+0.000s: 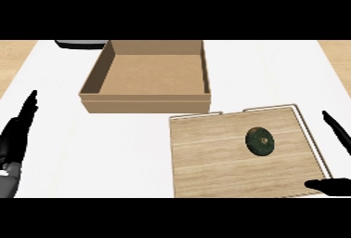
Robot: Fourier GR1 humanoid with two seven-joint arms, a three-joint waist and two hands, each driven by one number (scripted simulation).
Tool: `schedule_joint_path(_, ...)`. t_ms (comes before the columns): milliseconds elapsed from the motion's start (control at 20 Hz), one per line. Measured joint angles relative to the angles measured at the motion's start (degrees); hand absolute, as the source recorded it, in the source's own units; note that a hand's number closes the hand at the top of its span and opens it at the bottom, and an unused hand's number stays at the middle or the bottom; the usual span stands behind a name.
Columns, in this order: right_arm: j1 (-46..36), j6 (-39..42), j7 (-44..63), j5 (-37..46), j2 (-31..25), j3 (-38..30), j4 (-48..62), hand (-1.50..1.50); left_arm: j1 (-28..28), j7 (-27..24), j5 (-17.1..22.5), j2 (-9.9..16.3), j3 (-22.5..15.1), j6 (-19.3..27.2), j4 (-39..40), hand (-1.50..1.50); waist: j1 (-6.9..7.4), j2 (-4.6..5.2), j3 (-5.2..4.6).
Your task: Pick the squash from the tray and place it in the cardboard box
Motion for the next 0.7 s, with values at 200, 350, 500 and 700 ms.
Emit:
schedule_joint_path(200, -2.52, 2.42, 8.12, 5.64, -4.4, 3.22, -2.55, -1.5, 0.38, -0.4, -0.58, -0.25, 0.17, -0.11, -0.23, 0.0, 0.21, -0.02, -0.03)
schedule_joint_path(350, -5.33, 5.15, 16.47, 9.68, -6.49, 6.39, -5.42, -1.5, 0.03, -0.32, -0.85, -0.33, 0.37, -0.39, -0.07, 0.0, 0.4, -0.03, -0.06)
schedule_joint_path(500, -8.17, 8.92, 24.15, 12.72, -7.06, 9.33, -7.88, -1.5, -0.38, -1.06, -1.1, -0.57, 0.95, -0.69, 1.0, 0.0, 0.32, 0.0, -0.06)
schedule_joint_path(700, -12.82, 14.89, 32.09, 14.9, -5.18, 11.69, -8.59, -1.5, -0.32, -0.51, -1.55, -0.87, 1.58, -1.33, 0.43, 0.0, 0.35, 0.01, 0.0)
